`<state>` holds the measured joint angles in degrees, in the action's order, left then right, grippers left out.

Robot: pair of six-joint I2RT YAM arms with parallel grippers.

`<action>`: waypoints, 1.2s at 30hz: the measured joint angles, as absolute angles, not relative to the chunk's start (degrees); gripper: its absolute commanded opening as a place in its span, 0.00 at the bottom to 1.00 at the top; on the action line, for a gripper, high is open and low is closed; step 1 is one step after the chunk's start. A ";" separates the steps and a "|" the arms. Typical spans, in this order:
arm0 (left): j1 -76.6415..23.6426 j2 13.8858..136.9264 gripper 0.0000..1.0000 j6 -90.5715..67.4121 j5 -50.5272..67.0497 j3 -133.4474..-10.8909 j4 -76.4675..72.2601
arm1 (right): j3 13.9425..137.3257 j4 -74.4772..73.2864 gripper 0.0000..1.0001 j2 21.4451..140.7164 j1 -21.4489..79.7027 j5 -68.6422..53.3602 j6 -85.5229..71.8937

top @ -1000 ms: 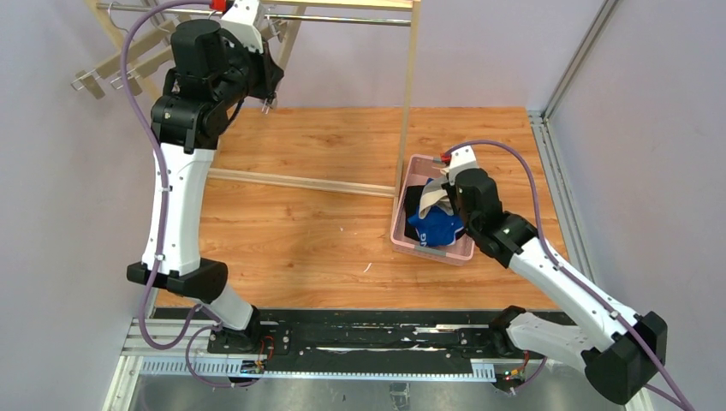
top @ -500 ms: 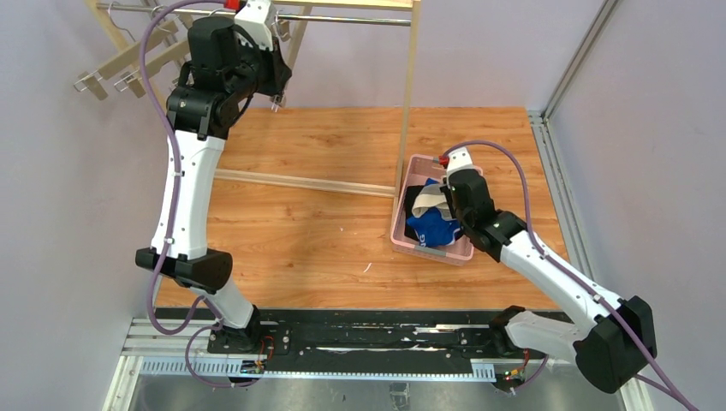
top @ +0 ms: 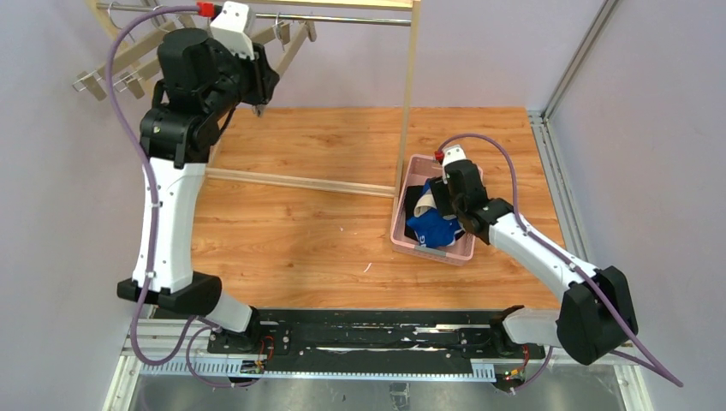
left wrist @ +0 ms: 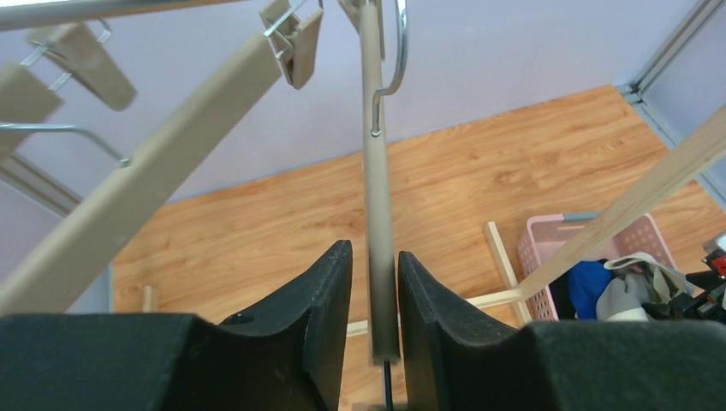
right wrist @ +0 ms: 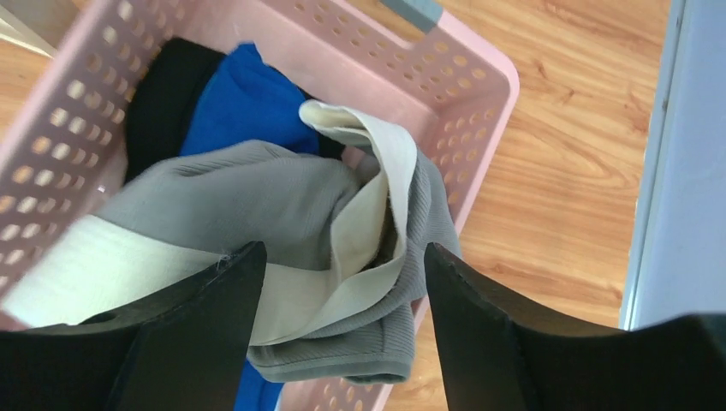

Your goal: Remove the underwear clipped to the hanger

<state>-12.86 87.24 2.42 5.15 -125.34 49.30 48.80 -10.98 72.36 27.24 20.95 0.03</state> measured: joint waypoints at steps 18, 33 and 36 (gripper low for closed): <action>-12.86 66.63 0.24 4.16 -4.38 -98.78 47.97 | 58.43 -16.67 0.72 58.22 27.24 24.56 -0.97; -12.86 33.08 0.34 -0.54 -14.41 -74.02 43.59 | 57.87 -28.64 0.74 40.62 27.24 29.23 -4.93; -12.86 31.05 0.29 -1.67 -14.02 -69.17 44.25 | 56.84 -30.39 0.74 36.12 27.24 29.23 -5.54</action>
<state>-12.86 31.05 -1.67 -14.02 -69.17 44.25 56.84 -30.39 36.12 27.24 29.23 -5.54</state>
